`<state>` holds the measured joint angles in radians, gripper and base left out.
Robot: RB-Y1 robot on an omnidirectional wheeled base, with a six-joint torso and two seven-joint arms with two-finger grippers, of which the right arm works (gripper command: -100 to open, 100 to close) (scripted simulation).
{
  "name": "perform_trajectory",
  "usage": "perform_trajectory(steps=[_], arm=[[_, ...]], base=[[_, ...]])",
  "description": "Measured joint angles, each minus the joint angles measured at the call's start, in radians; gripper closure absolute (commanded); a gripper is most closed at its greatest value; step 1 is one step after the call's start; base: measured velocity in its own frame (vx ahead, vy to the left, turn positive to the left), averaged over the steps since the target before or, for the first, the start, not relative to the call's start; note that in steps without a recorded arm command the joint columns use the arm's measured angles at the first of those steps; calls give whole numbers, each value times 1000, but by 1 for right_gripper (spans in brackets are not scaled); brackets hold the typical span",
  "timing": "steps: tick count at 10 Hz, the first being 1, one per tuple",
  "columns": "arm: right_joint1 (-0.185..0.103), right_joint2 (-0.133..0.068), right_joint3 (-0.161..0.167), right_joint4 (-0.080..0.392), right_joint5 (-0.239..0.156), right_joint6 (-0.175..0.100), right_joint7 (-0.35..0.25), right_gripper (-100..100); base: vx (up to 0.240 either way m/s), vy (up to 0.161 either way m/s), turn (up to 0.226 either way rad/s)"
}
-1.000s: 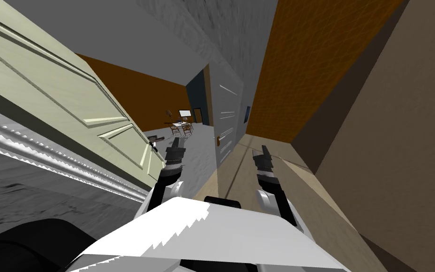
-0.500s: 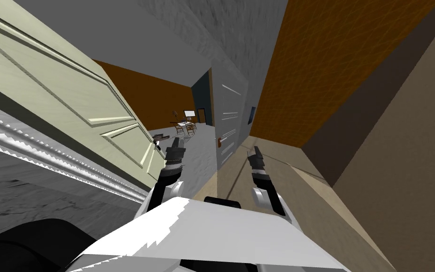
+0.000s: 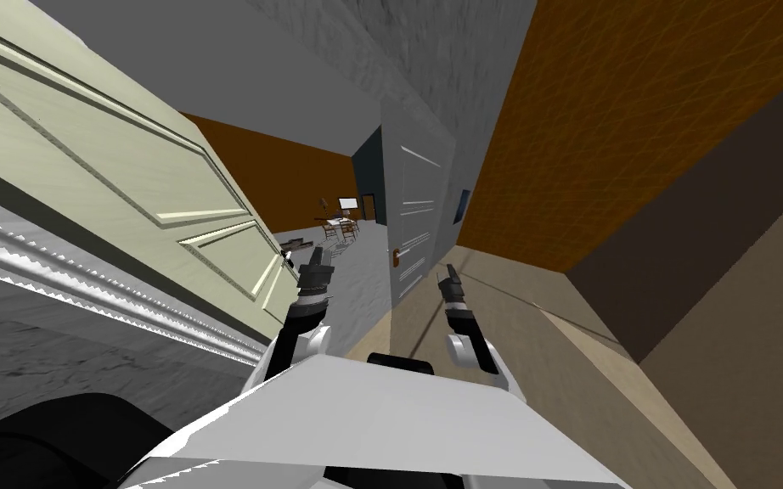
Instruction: Push the door open
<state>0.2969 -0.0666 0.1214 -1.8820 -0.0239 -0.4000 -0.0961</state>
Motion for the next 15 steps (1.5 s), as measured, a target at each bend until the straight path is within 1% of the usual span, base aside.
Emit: perform_trajectory(steps=[2,4,5,6,7,9,11,12,14,15], arm=[[-20,-4,19,41,2,2,2,-100],[-45,-12,34,81,1,10,0,-100],[-60,-12,42,97,1,20,1,-100],[-69,-15,52,116,2,24,1,-100],[-82,-19,60,143,1,23,0,-100],[-104,-16,81,176,5,34,5,-100],[-129,-21,97,219,4,40,3,-100],[-138,-26,105,232,3,46,1,-100],[-160,-18,126,270,7,57,7,-100],[-171,-20,134,294,8,56,8,-100]], base=[[71,-100,134],[70,-88,132],[84,-106,151],[75,-118,121],[74,-99,111],[62,-104,130],[59,-98,159],[51,-101,106],[71,-97,140],[73,-114,114]])
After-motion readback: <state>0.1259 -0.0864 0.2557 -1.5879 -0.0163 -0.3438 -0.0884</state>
